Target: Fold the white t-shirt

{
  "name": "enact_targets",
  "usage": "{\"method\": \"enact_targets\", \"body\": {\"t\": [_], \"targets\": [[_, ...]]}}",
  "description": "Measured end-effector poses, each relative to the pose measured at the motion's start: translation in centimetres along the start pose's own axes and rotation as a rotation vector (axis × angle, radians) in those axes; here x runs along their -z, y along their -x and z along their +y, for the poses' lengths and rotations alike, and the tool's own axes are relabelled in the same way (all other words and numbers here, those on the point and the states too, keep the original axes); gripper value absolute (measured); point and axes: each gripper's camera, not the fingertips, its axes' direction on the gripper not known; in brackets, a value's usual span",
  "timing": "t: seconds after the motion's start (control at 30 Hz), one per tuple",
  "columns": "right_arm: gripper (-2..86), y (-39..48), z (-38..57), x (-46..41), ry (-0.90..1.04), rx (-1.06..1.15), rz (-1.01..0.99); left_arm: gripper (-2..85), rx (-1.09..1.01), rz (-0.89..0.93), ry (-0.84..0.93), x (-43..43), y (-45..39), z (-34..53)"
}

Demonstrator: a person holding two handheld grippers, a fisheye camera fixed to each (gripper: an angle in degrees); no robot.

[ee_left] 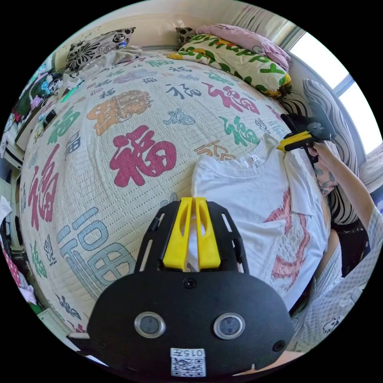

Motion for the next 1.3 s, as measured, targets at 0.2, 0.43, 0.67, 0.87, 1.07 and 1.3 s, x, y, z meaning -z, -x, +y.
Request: {"method": "enact_targets", "body": {"t": [0.2, 0.43, 0.67, 0.87, 1.07, 1.3], "targets": [[-0.1, 0.2, 1.8, 5.7, -0.07, -0.053, -0.018, 0.0, 0.044, -0.039, -0.074, 3.8, 0.0, -2.1], [-0.2, 1.6, 3.3, 12.8, -0.166, -0.146, 0.123, -0.1, 0.072, -0.08, -0.216, 7.9, -1.6, -3.3], [-0.1, 5.0, 11.5, 17.0, -0.261, -0.135, 0.013, 0.0, -0.025, -0.051, -0.3, 10.6, -5.0, 3.4], [0.0, 13.4, 27.1, 21.0, -0.363, 0.024, -0.139, 0.1, -0.171, 0.045, -0.405, 14.5, -12.4, 17.8], [0.2, 22.3, 42.8, 18.3, -0.339, 0.06, -0.2, 0.2, -0.335, 0.069, -0.278, 12.4, -21.2, 32.2], [1.8, 26.3, 51.4, 12.7, -0.191, 0.017, -0.227, -0.1, -0.286, 0.052, -0.101, 7.8, -25.3, 39.8]]}}
